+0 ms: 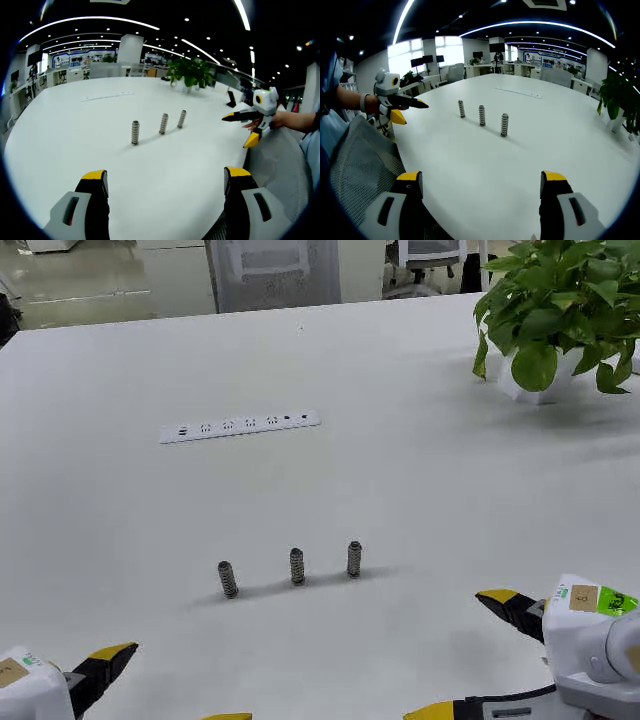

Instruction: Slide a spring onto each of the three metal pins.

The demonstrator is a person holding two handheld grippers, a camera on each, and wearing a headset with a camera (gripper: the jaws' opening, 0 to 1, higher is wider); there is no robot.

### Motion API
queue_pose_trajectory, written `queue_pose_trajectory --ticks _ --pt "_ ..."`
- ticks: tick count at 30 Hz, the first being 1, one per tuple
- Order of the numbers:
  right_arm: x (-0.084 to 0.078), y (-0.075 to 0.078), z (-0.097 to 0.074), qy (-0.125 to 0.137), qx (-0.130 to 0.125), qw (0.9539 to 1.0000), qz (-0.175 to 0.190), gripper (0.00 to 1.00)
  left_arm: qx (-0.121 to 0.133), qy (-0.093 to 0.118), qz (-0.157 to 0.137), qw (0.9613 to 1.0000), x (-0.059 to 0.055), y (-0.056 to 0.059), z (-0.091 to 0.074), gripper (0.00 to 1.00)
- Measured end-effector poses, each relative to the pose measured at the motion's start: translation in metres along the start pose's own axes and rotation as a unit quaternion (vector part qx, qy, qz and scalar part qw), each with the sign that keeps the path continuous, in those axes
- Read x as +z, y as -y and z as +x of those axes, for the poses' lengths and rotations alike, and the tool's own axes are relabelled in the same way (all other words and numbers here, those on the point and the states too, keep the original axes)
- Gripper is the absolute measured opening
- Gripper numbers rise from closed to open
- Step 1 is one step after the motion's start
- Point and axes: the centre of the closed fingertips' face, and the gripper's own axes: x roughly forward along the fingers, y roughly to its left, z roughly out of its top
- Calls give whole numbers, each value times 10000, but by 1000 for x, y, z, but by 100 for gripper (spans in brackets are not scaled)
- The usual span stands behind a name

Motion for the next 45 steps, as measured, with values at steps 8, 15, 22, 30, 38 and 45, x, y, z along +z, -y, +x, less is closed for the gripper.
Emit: queue_pose_trajectory --ticks 8,15,22,30,38,45 --pt "0 0 0 4 11 10000 -5 99 -6 9 0 10000 0 2 1 98" --pt "1 -2 0 38 48 10000 -31 99 10 23 18 10000 1 3 0 98" --pt "3 -4 0 80 90 9999 -69 99 73 48 42 10000 4 4 -3 98" --pt "8 -9 -1 150 154 9997 -138 99 134 20 86 9999 6 5 -11 98" --pt "13 -8 -2 252 139 9995 -150 99 172 16 162 9997 11 3 -12 98" --pt "19 -3 -6 399 82 9991 -105 99 122 42 183 9997 13 4 -7 98"
